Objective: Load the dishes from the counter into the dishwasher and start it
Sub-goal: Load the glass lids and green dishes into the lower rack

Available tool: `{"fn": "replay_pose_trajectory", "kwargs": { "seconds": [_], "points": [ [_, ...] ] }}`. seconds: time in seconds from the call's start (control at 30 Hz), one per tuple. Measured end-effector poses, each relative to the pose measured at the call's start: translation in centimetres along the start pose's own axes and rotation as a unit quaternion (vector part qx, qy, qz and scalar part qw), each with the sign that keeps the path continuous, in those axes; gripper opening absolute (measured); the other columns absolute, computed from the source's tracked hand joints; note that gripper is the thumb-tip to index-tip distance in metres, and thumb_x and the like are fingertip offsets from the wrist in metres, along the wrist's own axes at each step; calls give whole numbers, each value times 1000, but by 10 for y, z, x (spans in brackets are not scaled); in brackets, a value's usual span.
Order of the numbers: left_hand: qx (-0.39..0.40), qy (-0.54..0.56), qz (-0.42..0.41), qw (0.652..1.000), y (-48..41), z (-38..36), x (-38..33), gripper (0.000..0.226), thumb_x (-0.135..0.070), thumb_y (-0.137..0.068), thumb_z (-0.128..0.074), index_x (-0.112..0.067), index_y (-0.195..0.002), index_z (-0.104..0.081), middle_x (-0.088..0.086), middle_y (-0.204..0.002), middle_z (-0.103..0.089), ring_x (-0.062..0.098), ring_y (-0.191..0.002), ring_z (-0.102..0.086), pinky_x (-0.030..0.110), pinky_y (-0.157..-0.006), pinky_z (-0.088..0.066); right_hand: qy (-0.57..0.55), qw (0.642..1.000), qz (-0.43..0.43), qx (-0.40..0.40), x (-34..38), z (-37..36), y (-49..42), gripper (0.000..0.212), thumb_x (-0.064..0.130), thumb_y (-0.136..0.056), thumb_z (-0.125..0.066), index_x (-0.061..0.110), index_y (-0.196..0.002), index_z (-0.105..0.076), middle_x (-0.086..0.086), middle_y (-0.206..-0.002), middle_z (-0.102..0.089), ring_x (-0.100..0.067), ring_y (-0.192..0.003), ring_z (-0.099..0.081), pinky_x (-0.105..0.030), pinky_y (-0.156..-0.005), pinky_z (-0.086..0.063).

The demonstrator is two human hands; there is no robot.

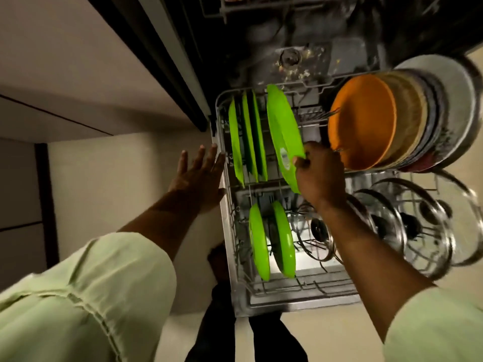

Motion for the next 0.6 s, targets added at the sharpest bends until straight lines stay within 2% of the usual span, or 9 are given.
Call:
{"fn": "replay_pose_trajectory", "kwargs": {
  "seconds": [0.07, 0.13, 0.2, 0.23, 0.3, 0.37, 0.47, 0.6],
  "points": [
    [6, 5, 2, 1000, -18, -4, 3, 81, -50, -102, -36, -18, -155, 16, 9, -162, 22, 30, -150, 15, 56, -121, 3, -29, 999, -20, 13, -4, -15, -18, 11, 16, -88, -64, 6, -93, -68, -17, -98, -70, -37, -94, -63, -34, -68, -40],
    [13, 14, 8, 1000, -30, -6, 6, 80, -49, -103, -35, -18, -155, 16, 8, -162, 22, 29, -150, 15, 57, -121, 3, -49, 998, -28, 25, -5, -24, -32, 11, 17, -89, -64, 7, -83, -65, -16, -91, -67, -34, -87, -61, -29, -63, -32],
    [32, 9, 10, 999, -40, -8, 6, 77, -48, -104, -33, -17, -156, 15, 8, -163, 21, 29, -151, 13, 57, -121, 3, -56, 997, -38, 39, -5, -30, -40, 33, 16, -90, -63, 14, -62, -46, -8, -71, -51, -25, -72, -48, -29, -55, -22],
    [44, 5, 10, 999, -44, -10, 6, 75, -47, -104, -32, -17, -156, 15, 7, -163, 21, 28, -151, 13, 57, -121, 3, -56, 997, -38, 41, -3, -30, -44, 43, 15, -90, -63, 18, -58, -35, -1, -63, -41, -22, -67, -41, -28, -49, -19],
    [63, 4, 9, 998, -49, -13, 4, 74, -44, -105, -31, -16, -156, 15, 7, -163, 20, 27, -151, 13, 57, -121, 4, -57, 997, -37, 39, 2, -28, -47, 49, 14, -90, -63, 19, -55, -29, 6, -57, -32, -18, -56, -32, -21, -45, -17],
    [74, -1, 7, 997, -52, -14, 4, 77, -39, -104, -35, -14, -156, 16, 9, -163, 20, 26, -151, 13, 57, -121, 4, -63, 997, -43, 34, 3, -27, -48, 44, 14, -89, -63, 14, -55, -35, 2, -56, -38, -15, -52, -34, -30, -48, -23],
    [93, -27, 2, 995, -53, -13, 2, 90, -35, -98, -49, -9, -155, 17, 13, -163, 19, 29, -151, 14, 57, -120, 4, -84, 996, -33, 14, 7, -23, -43, 25, 14, -88, -65, 5, -67, -54, -8, -67, -55, -23, -62, -49, -30, -57, -30],
    [121, -35, 4, 992, -56, -9, 0, 97, -37, -96, -54, -7, -154, 17, 16, -162, 19, 31, -150, 16, 57, -119, 8, -78, 997, -26, 10, 18, -25, -44, 30, 14, -87, -65, 9, -62, -50, -8, -65, -55, -26, -64, -52, -30, -57, -34]
  ]
}}
Point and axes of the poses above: each hand's wrist, its own y-axis away from the middle knuckle, its own z-axis out of the back of the hand, x = y × z, the point moved 4 cm from there along -y, towards the middle knuckle
